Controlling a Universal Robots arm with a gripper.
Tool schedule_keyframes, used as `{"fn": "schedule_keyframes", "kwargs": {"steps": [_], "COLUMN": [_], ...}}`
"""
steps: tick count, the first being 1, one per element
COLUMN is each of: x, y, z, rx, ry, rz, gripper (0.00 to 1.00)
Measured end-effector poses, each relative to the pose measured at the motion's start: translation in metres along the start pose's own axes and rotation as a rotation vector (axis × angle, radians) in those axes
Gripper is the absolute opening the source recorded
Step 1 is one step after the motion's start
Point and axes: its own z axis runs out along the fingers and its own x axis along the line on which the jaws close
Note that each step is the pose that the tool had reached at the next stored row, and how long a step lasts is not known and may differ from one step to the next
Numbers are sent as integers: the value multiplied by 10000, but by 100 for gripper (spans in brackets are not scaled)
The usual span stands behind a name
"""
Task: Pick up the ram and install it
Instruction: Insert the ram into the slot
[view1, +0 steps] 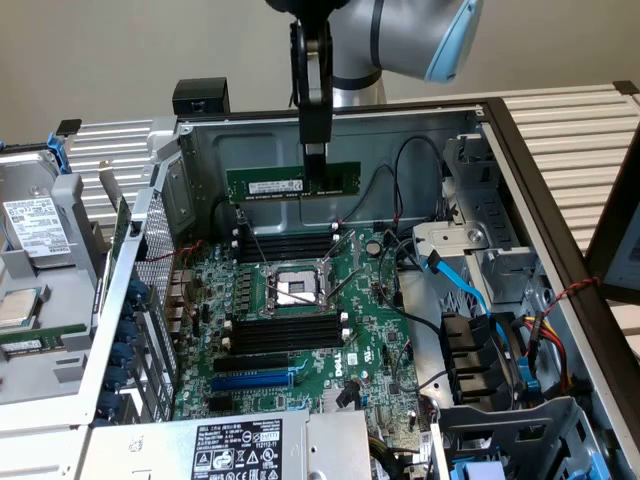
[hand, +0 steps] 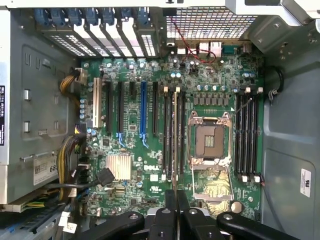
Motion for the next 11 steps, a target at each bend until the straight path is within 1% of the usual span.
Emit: {"fn": "schedule_keyframes", "kwargs": {"steps": [4,9,10,11], "x": [-52,-164,-226,-227], "y": [21,57,76,94], "z": [72,156,200,204], "rx": [0,0,1,2], "ry": [-1,-2,19,61], "rz": [38,39,39,43], "gripper": [12,12,12,12]}}
